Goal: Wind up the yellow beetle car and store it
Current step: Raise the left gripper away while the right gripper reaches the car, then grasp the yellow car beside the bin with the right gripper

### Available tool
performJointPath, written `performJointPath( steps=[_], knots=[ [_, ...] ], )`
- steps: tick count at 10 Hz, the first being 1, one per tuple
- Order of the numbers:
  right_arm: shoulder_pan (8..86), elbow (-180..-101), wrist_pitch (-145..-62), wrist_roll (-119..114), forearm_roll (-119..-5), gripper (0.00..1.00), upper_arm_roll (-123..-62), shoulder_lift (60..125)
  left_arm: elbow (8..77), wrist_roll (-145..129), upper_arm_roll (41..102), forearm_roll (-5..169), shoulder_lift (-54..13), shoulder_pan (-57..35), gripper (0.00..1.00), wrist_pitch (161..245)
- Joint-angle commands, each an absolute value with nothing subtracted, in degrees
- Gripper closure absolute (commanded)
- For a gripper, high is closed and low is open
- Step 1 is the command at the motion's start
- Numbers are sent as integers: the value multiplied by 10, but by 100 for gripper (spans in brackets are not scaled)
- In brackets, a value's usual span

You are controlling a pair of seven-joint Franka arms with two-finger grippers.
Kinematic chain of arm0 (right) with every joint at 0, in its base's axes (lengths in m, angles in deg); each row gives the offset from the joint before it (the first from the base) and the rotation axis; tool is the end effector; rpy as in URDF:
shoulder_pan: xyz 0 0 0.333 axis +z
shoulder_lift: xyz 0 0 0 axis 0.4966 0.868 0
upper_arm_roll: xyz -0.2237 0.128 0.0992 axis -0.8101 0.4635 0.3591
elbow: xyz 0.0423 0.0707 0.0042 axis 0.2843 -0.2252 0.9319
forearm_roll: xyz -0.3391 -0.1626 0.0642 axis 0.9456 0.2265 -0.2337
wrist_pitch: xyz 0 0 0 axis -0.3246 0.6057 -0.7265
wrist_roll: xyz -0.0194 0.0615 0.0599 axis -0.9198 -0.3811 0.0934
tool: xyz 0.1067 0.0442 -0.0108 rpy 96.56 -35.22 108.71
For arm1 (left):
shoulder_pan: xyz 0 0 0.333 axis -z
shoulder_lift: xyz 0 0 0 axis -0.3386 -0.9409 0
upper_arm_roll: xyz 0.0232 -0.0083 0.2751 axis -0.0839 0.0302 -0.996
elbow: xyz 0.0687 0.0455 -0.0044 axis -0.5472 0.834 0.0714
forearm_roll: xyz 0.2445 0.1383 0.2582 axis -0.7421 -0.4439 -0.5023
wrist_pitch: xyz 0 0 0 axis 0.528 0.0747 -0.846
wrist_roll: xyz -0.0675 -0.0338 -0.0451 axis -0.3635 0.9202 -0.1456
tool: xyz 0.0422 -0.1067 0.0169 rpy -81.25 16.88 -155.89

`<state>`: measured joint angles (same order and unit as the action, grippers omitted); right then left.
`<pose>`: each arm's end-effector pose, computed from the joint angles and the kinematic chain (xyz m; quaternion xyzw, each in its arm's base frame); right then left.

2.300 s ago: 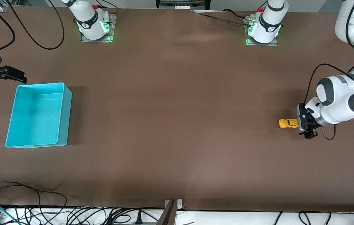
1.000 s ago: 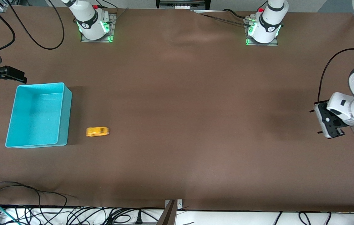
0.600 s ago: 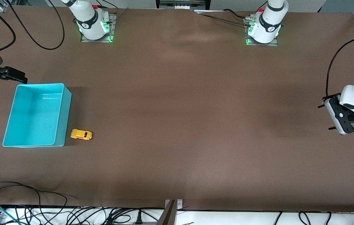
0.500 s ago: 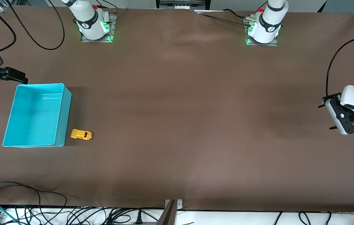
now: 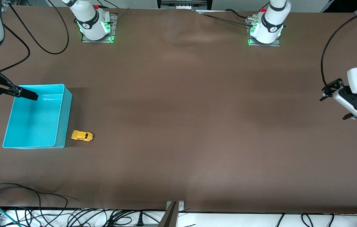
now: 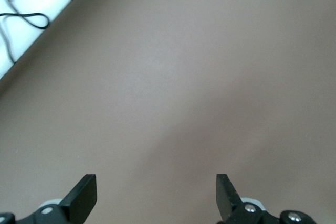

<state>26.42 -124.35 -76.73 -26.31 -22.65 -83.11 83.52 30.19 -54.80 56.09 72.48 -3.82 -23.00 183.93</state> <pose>0.5995 -0.0044 0.4885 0.9850 -0.1566 -0.0687 0.0245 0.5950 0.0065 0.5244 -0.9384 0.3452 -0.0143 0.0089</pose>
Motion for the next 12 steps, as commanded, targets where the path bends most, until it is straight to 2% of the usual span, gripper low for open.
performJointPath(
  steps=[1,4,7,12],
  knots=[
    [288,-1239,-803,-387,-229,0,-831,861,314,-387,546,716,0,-192,0,1795],
    [310,-1239,-834,-460,-226,0,-831,899,309,-241,547,784,38,-190,0,1736],
    [307,-1244,-876,-511,-226,0,-835,935,277,-175,555,783,46,-190,0,1676],
    [307,-1248,-923,-540,-192,0,-836,990,249,-166,575,736,43,-190,0,1665]
  ],
)
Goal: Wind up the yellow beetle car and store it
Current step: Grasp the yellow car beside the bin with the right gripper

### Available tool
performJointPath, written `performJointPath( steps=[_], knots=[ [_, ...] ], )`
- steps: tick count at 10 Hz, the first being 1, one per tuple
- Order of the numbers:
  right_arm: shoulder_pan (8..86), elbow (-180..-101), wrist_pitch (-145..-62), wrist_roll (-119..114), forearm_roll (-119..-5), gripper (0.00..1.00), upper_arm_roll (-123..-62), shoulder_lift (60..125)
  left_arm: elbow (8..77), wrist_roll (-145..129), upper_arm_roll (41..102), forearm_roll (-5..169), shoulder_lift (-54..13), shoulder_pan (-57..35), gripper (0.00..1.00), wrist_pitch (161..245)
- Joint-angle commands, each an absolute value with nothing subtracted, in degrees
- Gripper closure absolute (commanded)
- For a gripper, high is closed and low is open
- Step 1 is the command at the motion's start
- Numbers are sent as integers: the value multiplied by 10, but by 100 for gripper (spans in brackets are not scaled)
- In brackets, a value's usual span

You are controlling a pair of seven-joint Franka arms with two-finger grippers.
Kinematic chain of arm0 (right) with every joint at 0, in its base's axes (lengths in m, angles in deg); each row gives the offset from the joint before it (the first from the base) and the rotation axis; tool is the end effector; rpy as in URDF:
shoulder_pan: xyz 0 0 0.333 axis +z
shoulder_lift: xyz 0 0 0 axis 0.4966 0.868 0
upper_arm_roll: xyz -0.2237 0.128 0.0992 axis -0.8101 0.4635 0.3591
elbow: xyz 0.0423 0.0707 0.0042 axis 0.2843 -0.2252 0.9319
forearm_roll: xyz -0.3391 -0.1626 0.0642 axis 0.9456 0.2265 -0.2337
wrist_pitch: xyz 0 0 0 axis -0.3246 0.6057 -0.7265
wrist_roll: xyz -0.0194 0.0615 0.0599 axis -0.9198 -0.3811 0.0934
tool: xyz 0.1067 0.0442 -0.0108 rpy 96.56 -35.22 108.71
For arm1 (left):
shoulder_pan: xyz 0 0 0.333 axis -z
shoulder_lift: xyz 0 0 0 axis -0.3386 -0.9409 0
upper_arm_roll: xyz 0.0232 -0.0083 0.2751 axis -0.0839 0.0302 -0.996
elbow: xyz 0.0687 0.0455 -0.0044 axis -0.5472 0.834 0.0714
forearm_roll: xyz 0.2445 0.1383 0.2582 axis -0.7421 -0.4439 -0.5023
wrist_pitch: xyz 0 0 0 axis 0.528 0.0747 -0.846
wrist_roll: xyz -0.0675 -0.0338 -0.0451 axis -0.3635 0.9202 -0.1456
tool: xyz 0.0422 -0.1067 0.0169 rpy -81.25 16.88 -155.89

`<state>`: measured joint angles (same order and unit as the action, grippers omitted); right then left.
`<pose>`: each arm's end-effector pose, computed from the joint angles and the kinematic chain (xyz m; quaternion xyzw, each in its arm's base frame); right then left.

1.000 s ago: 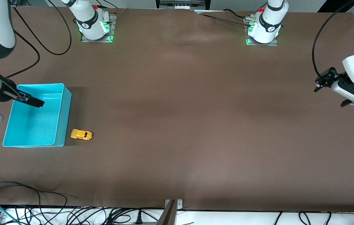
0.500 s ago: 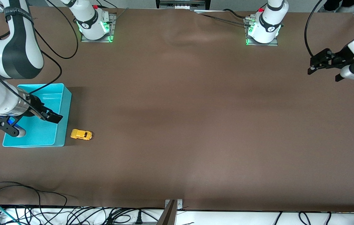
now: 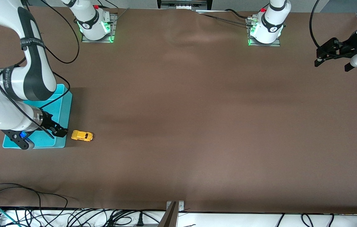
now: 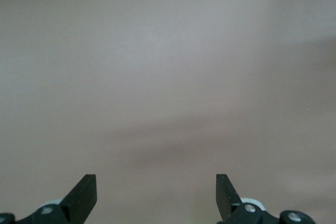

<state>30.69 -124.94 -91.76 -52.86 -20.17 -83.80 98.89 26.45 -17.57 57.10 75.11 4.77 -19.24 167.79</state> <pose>0.6521 0.0330 0.3334 0.9368 -0.3395 -0.0613 0.0576 0.5269 -0.0451 0.6141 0.9972 -0.0708 -0.0170 0.0155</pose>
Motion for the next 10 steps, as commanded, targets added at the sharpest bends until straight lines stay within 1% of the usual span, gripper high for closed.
performJointPath(
  steps=[1,2,5,6,8,10],
  knots=[
    [309,-1260,-943,-540,-192,0,-836,992,249,-167,574,739,44,-190,0,1665],
    [309,-1265,-963,-540,-192,0,-836,1000,249,-166,572,742,45,-191,0,1664],
    [310,-1264,-980,-533,-193,0,-834,1012,248,-171,570,726,44,-193,0,1664],
    [312,-1266,-1003,-532,-198,0,-834,1023,234,-171,570,724,44,-194,0,1664],
    [312,-1298,-1062,-532,-199,0,-835,1027,231,-170,572,724,42,-192,0,1662],
    [308,-1341,-1142,-533,-201,0,-835,1034,231,-172,572,731,43,-190,0,1661]
  ],
)
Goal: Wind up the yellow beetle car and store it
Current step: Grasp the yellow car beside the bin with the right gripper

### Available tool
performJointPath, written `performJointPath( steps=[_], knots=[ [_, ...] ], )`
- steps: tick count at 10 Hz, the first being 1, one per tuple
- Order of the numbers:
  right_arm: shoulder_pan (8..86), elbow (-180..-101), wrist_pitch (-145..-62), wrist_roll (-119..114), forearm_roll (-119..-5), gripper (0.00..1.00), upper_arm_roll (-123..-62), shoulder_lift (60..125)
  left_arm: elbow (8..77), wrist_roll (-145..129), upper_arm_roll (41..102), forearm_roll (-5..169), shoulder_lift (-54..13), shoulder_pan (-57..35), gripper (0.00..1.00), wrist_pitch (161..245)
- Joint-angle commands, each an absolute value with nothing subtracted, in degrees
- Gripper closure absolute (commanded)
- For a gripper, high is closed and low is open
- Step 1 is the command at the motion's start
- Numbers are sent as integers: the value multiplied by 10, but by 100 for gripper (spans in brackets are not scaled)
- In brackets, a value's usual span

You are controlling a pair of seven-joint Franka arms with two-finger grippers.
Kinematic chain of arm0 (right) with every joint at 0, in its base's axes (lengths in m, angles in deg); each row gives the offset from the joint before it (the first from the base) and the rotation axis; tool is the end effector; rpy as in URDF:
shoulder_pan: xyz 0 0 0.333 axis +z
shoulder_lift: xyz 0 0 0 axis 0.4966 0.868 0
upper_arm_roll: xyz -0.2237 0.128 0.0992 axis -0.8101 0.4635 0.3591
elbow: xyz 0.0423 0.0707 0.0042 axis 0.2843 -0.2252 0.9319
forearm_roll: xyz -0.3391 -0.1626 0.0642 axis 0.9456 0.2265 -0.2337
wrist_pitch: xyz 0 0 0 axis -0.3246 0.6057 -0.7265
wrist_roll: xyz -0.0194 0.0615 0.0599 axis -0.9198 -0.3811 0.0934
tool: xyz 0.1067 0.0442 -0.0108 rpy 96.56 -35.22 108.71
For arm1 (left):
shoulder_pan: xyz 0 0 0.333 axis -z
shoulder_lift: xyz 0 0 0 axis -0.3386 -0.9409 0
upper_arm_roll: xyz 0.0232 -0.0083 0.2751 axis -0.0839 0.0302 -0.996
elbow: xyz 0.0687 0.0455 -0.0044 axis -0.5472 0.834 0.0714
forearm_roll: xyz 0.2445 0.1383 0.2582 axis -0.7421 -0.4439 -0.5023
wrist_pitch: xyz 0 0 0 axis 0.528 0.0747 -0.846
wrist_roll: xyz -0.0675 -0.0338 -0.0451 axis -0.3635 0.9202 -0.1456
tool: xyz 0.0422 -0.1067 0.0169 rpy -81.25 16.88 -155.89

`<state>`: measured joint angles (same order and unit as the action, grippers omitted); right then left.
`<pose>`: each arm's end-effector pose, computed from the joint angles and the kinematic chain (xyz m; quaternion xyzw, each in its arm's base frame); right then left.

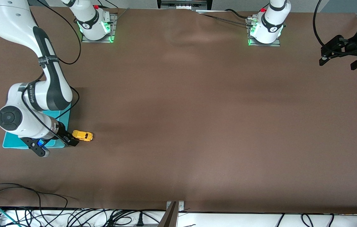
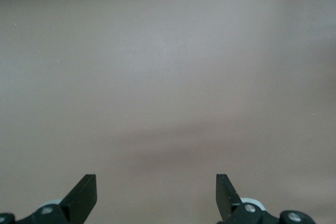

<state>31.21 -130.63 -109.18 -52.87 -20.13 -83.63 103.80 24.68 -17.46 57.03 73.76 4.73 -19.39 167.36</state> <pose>0.6631 0.0455 0.2560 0.9442 -0.3281 -0.0097 0.0267 0.5263 -0.0400 0.6268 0.9978 -0.0664 -0.0056 0.0040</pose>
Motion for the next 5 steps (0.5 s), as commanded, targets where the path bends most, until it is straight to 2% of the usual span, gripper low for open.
performJointPath(
  steps=[1,5],
  knots=[
    [307,-1353,-1166,-533,-201,0,-836,1038,230,-172,585,731,42,-190,0,1661],
    [316,-1353,-1169,-643,-212,0,-841,1061,236,-174,592,729,39,-190,0,1637]
  ],
)
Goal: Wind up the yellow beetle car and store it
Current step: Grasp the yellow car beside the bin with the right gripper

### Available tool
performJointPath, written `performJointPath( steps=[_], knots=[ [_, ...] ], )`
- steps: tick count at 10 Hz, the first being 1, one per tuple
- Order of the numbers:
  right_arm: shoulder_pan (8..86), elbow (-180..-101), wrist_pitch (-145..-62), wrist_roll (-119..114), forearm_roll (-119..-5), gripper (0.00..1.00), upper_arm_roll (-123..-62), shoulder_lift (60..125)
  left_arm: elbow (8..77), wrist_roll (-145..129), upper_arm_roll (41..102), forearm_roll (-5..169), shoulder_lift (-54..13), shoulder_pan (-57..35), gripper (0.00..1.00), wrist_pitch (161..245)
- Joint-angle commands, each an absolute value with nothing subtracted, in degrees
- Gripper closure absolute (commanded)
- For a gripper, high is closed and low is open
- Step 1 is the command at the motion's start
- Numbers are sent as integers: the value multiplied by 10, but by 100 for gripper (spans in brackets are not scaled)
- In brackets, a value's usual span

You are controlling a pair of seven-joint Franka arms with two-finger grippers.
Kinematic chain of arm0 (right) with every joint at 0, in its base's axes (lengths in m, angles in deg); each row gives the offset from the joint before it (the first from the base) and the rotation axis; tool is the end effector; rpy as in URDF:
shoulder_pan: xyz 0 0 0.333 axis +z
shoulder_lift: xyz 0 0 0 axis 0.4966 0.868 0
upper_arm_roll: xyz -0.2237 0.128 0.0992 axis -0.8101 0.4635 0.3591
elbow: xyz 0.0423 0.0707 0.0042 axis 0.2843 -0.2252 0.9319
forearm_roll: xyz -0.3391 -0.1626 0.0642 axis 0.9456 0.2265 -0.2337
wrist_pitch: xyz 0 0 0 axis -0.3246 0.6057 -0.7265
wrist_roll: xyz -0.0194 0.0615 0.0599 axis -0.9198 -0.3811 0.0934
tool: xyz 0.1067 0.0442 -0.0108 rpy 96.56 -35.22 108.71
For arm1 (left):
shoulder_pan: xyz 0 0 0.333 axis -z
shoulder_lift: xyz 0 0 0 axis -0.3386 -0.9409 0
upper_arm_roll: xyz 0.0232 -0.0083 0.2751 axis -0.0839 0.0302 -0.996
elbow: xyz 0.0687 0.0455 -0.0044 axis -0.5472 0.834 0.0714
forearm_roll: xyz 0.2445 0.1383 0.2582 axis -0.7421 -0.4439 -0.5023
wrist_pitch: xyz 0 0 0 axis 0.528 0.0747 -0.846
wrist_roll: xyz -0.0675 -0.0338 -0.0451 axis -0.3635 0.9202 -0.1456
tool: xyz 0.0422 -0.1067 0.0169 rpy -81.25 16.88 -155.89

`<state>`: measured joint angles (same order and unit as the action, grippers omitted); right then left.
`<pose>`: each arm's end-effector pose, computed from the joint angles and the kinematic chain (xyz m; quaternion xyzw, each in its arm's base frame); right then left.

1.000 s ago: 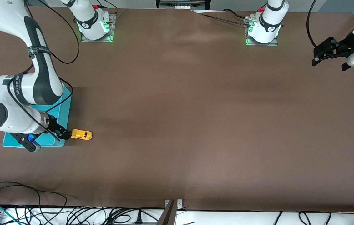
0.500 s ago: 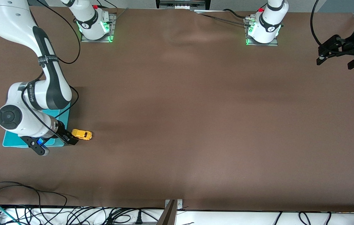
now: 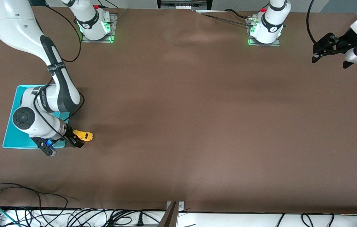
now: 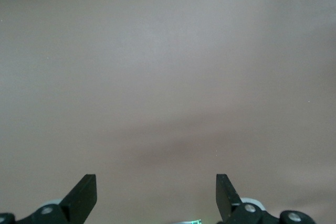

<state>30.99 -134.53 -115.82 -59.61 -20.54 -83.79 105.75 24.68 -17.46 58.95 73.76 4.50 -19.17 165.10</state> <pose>0.6550 0.0432 0.2138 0.9227 -0.3851 -0.0047 0.0191 0.5209 -0.0590 0.6213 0.9960 -0.0851 -0.0273 0.0036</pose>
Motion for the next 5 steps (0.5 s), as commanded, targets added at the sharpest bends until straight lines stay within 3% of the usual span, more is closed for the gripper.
performJointPath(
  steps=[1,5],
  knots=[
    [327,-1352,-1169,-679,-210,0,-849,1068,230,-174,591,729,41,-191,0,1637],
    [338,-1351,-1190,-691,-206,0,-874,1089,228,-175,588,732,42,-198,0,1637]
  ],
)
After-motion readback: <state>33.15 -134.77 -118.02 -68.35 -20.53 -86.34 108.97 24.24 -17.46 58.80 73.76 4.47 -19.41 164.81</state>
